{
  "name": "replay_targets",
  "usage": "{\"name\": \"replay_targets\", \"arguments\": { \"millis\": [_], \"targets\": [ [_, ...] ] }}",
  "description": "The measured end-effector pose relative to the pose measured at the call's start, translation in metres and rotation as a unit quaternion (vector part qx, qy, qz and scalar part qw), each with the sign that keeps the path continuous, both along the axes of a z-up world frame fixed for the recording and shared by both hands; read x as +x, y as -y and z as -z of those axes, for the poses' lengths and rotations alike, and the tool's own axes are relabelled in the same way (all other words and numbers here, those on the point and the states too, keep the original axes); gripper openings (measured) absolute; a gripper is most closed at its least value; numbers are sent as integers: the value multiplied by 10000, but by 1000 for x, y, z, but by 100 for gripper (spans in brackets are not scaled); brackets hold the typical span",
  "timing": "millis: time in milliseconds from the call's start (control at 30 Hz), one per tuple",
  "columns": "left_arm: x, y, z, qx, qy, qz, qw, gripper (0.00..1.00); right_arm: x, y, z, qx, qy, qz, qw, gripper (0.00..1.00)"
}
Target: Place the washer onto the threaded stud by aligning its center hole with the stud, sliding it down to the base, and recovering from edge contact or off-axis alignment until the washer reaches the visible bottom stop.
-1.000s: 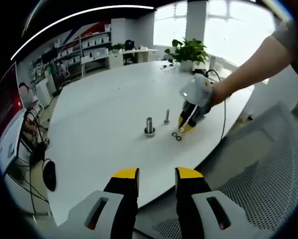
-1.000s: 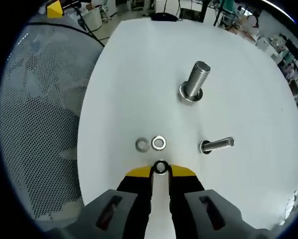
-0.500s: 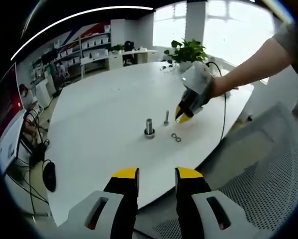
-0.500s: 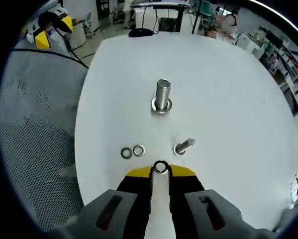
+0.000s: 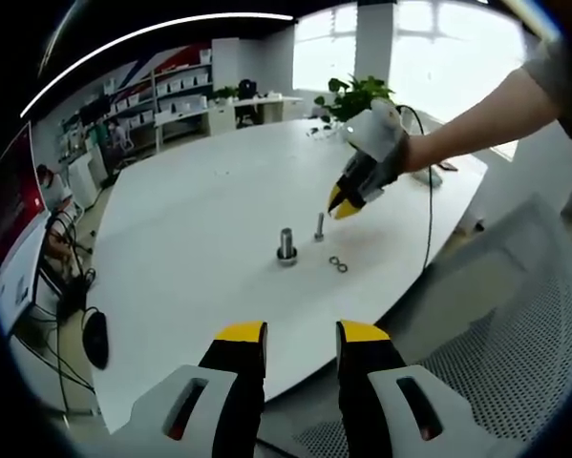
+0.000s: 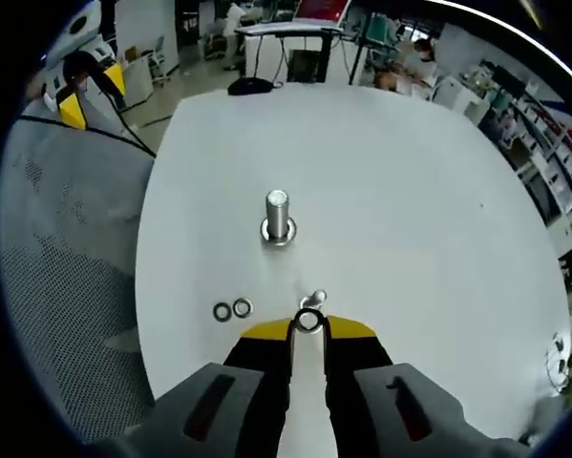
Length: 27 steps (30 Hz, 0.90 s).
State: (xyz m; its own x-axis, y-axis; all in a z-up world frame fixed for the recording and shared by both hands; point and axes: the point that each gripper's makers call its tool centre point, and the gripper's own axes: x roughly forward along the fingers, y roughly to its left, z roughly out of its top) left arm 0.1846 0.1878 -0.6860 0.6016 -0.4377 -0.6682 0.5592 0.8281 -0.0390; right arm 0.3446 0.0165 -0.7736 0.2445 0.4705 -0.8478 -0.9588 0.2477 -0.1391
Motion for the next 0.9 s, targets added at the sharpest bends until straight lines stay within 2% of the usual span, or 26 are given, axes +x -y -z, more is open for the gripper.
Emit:
{"name": "replay_targets", "arguments": {
  "millis": [167, 367, 900],
  "targets": [
    [0, 0, -1, 2, 18, -16, 10000, 27, 4, -7, -2, -7, 80, -64, 9999, 14],
    [1, -1, -1, -7, 22, -32, 10000, 27, 10, -9, 4, -133, 134, -41, 9998, 14],
    [2, -1, -1, -15, 21, -35, 10000, 27, 14, -11, 14, -255, -22, -85, 9996, 14]
  ]
}}
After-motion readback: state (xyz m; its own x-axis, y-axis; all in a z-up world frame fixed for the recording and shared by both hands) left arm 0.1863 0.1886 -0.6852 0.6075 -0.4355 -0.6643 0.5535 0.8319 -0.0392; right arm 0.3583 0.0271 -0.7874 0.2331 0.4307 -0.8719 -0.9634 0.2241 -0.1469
